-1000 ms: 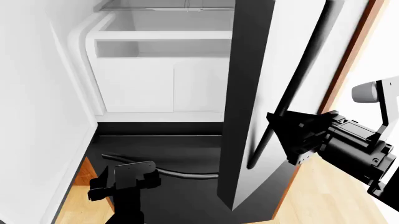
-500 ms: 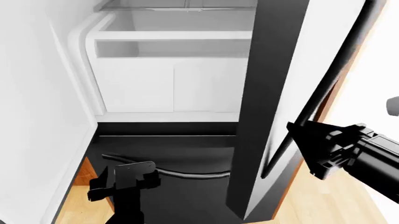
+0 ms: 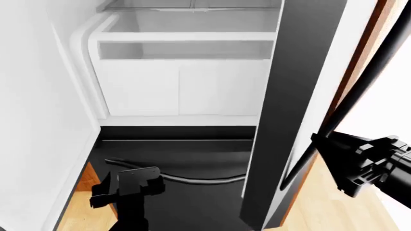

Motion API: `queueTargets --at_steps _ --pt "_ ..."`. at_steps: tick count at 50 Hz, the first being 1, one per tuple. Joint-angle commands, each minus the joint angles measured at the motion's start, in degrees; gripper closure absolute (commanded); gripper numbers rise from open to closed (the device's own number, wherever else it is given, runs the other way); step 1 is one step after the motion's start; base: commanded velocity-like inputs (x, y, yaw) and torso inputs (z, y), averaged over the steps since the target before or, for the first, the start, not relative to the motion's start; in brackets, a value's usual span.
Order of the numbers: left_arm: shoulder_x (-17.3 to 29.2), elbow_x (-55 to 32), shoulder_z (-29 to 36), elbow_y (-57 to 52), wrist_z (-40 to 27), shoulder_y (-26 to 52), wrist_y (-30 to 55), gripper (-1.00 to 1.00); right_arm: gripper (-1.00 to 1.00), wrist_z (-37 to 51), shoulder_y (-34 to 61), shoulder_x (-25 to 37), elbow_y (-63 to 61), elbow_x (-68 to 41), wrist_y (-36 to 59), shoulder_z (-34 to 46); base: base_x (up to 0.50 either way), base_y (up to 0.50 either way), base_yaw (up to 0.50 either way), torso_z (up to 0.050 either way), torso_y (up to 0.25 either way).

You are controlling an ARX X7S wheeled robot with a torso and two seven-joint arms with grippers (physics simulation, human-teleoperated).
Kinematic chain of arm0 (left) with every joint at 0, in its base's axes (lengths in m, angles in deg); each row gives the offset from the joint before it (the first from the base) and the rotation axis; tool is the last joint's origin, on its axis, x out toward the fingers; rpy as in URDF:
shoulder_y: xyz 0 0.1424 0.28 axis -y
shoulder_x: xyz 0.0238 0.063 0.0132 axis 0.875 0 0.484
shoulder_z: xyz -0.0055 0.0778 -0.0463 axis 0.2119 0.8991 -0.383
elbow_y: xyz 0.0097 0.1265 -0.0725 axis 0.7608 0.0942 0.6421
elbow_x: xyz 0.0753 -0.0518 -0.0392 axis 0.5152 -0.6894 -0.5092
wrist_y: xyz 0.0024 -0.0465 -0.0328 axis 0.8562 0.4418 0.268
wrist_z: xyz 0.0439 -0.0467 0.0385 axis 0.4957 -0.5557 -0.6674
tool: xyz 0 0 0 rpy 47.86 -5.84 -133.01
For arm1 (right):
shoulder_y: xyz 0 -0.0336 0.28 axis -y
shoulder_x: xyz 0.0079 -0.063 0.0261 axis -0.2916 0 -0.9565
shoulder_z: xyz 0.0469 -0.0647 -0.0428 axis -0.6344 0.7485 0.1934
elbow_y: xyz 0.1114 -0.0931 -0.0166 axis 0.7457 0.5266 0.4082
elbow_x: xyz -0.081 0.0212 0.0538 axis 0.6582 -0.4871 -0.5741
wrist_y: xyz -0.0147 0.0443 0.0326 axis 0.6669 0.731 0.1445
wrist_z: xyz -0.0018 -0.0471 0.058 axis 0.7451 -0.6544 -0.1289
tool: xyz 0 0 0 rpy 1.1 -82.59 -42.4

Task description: Open the fridge doors

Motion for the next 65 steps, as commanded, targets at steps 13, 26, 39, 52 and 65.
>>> queueTargets --at_steps 13,26,39,52,65 --pt "-0.23 0.10 0.00 1.05 -0.03 0.27 -0.39 -1.00 1.00 2.54 -6.79 0.10 1.21 12.41 2.12 -3.99 0.00 0.00 0.00 0.000 0.000" --pt "-0.08 0.05 0.03 0.62 -0.34 0.19 -0.10 -1.00 -1.00 2.58 -8.08 0.23 0.82 13.60 3.21 -3.98 0.00 0.00 0.00 0.000 0.000" --pt "0.15 -0.21 -0.04 -0.04 -0.81 0.11 0.64 -1.00 -1.00 -7.38 -27.18 -0.18 -2.54 26.64 10.82 1.49 0.00 0.00 0.00 -0.002 0.000" --pt "0.20 -0.44 -0.21 -0.11 -1.14 0.23 1.01 -1.00 -1.00 -8.03 -29.16 -0.97 -2.06 31.43 11.01 5.05 0.00 0.00 0.00 0.000 0.000" --pt "0.15 -0.28 -0.06 0.06 -1.17 0.27 0.88 -1.00 -1.00 -11.11 -37.35 -5.74 -2.06 39.74 5.46 5.59 0.00 0.00 0.00 0.000 0.000"
